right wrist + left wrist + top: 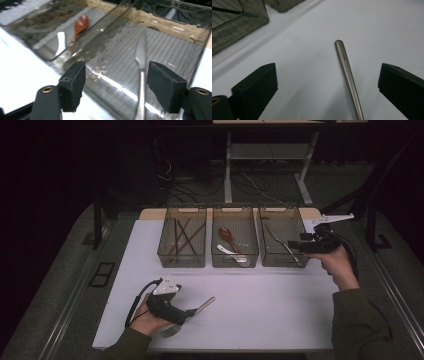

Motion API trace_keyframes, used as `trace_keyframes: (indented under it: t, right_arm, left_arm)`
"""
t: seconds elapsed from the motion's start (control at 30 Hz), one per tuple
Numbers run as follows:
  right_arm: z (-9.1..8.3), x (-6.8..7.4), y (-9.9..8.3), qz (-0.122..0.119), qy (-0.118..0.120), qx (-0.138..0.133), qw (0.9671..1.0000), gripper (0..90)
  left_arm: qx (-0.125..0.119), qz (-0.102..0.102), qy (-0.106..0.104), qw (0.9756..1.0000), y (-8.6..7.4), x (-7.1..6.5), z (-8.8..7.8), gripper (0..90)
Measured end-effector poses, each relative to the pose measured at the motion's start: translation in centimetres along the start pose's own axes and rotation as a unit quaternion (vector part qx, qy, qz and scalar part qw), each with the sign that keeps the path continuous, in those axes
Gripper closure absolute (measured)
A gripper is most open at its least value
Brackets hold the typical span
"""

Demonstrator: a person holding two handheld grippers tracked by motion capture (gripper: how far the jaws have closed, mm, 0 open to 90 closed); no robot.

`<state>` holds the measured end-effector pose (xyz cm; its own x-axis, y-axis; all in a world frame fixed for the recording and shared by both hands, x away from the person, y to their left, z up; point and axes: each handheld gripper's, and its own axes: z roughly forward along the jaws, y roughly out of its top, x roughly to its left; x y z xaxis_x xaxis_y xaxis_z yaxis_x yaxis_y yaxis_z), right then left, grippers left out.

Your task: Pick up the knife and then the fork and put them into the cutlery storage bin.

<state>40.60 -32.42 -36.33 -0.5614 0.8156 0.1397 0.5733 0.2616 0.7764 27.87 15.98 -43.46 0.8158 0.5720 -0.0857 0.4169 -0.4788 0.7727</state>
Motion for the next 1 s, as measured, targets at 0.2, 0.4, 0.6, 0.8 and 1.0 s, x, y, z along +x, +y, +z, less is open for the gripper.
trace_keyframes:
  t: [0.2, 0.4, 0.6, 0.8, 1.0]
  right_arm:
    - [-1.2, 2.1, -1.7, -0.026, 0.010, -0.015, 0.9995, 24.2]
    - [-1.6, 4.7, -4.5, -0.049, 0.035, -0.012, 0.9981, 19.6]
    - [-1.6, 6.5, -7.3, -0.065, 0.048, -0.011, 0.9967, 18.5]
    - [-1.6, 7.4, -9.4, -0.067, 0.048, -0.007, 0.9965, 17.7]
    - [-1.5, 7.8, -10.5, -0.073, 0.050, 0.002, 0.9961, 17.7]
  left_arm:
    - [0.008, -0.004, 0.000, 1.0000, 0.0, -0.2, -0.1, 13.7]
    - [0.024, -0.004, -0.008, 0.9997, 0.0, -0.5, 0.1, 23.9]
    - [0.042, -0.005, -0.011, 0.9990, -0.1, -1.0, 0.2, 35.0]
    - [0.055, 0.002, -0.023, 0.9982, -0.2, -1.4, 0.3, 51.6]
    - [0.067, 0.007, -0.036, 0.9971, -0.3, -1.6, 0.6, 67.3]
